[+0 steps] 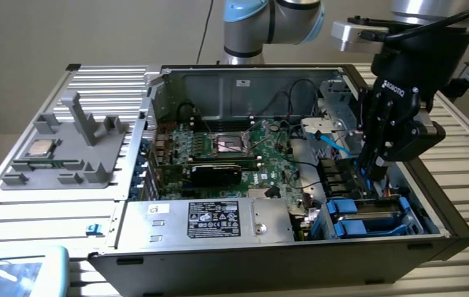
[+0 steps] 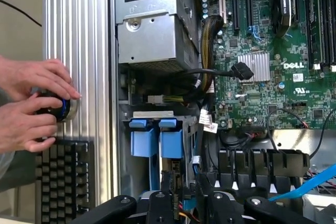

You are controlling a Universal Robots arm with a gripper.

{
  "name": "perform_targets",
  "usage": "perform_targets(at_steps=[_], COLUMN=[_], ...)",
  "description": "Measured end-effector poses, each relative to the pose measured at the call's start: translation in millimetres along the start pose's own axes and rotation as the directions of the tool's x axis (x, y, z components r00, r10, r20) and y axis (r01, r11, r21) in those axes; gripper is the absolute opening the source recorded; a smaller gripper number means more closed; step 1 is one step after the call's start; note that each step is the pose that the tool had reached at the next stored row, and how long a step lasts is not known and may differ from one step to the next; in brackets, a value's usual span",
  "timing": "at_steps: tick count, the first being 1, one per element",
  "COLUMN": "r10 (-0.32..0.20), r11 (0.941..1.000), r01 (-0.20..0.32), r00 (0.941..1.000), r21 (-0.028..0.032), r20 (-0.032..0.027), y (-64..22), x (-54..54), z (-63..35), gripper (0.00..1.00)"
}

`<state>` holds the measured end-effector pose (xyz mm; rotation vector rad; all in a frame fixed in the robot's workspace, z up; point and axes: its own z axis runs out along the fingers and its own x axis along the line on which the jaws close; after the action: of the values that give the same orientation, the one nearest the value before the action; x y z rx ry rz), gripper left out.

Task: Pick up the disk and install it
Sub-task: 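Insert the second disk wire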

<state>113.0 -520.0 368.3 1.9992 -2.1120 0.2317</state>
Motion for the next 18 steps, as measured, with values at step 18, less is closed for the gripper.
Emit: perform_targets(at_steps=[18], r10=[-0.015], r11=[0.9996], r01=[0.015], r00=[0.9999], r21=[-0.0228], r20=[-0.0017], y=[-5.3], x=[-1.3], z=[3.4], gripper=[0.31])
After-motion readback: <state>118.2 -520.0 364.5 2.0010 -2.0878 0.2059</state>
